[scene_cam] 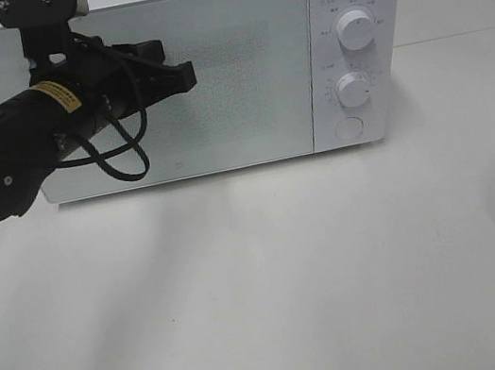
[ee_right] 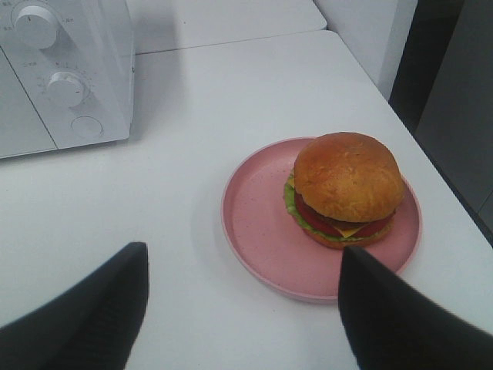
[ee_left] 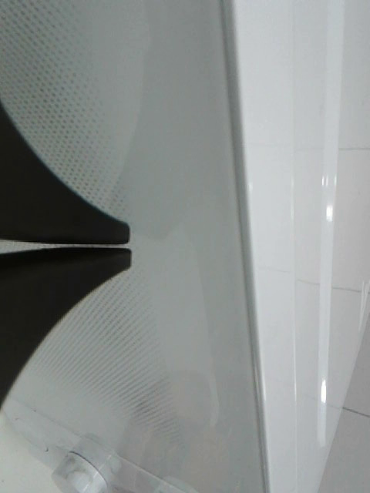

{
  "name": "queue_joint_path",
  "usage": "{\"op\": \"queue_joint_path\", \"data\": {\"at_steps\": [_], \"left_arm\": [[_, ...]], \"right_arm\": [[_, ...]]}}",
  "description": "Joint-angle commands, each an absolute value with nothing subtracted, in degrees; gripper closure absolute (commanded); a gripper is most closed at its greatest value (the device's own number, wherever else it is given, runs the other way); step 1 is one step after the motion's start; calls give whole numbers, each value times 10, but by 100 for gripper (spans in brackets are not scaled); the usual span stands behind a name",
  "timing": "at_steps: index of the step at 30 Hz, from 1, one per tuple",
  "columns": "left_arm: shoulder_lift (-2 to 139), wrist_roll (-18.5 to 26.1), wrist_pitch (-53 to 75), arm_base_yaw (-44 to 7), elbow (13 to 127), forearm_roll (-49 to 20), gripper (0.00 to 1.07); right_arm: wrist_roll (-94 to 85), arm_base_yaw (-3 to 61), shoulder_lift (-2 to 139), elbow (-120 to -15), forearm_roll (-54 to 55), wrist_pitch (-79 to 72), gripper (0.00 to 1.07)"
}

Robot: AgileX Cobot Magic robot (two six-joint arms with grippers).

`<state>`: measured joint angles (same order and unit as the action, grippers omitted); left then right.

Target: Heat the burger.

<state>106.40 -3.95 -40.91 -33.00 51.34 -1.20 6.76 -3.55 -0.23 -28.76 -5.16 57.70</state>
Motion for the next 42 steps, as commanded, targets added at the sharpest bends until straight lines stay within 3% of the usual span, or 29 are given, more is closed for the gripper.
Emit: {"op": "queue_joint_path", "data": {"at_steps": [1, 12, 16, 17, 18, 19, 20, 21, 22, 23, 24, 25, 26, 27, 31, 38, 40, 42], "left_arm": [[1032, -43, -382, -337, 498, -14, 106], [884, -40, -100, -369, 482, 28, 106], [824, -41, 9, -389, 482, 25, 99], [791, -41, 53, -400, 482, 25, 89], [791, -41, 53, -400, 482, 25, 89], [760, -41, 97, -415, 482, 25, 72], [749, -43, 113, -422, 482, 24, 64], [749, -43, 113, -422, 482, 24, 64], [726, -52, 152, -437, 482, 22, 43], [726, -52, 152, -437, 482, 22, 43], [714, -61, 171, -444, 482, 22, 31], [696, -86, 213, -460, 482, 18, 9], [696, -86, 213, -460, 482, 18, 9], [680, -115, 261, -476, 482, 18, 1], [659, -142, 323, -496, 482, 18, 1], [631, -146, 372, -492, 482, 23, 1], [623, -143, 388, -482, 482, 25, 1], [610, -121, 418, -438, 482, 25, 1]], "right_arm": [[61, -37, -19, -288, -53, 573, 41], [61, -37, -19, -288, -53, 573, 41], [61, -37, -19, -288, -53, 573, 41], [61, -37, -19, -288, -53, 573, 41], [61, -37, -19, -288, -53, 573, 41], [61, -37, -19, -288, -53, 573, 41], [61, -37, -19, -288, -53, 573, 41], [61, -37, -19, -288, -53, 573, 41], [61, -37, -19, -288, -53, 573, 41], [61, -37, -19, -288, -53, 573, 41], [61, -37, -19, -288, -53, 573, 41], [61, -37, -19, -288, -53, 573, 41], [61, -37, -19, -288, -53, 573, 41], [61, -37, -19, -288, -53, 573, 41], [61, -37, -19, -288, -53, 573, 41], [61, -37, -19, -288, -53, 573, 41], [61, -37, -19, -288, -53, 573, 41], [61, -37, -19, -288, -53, 573, 41]]}}
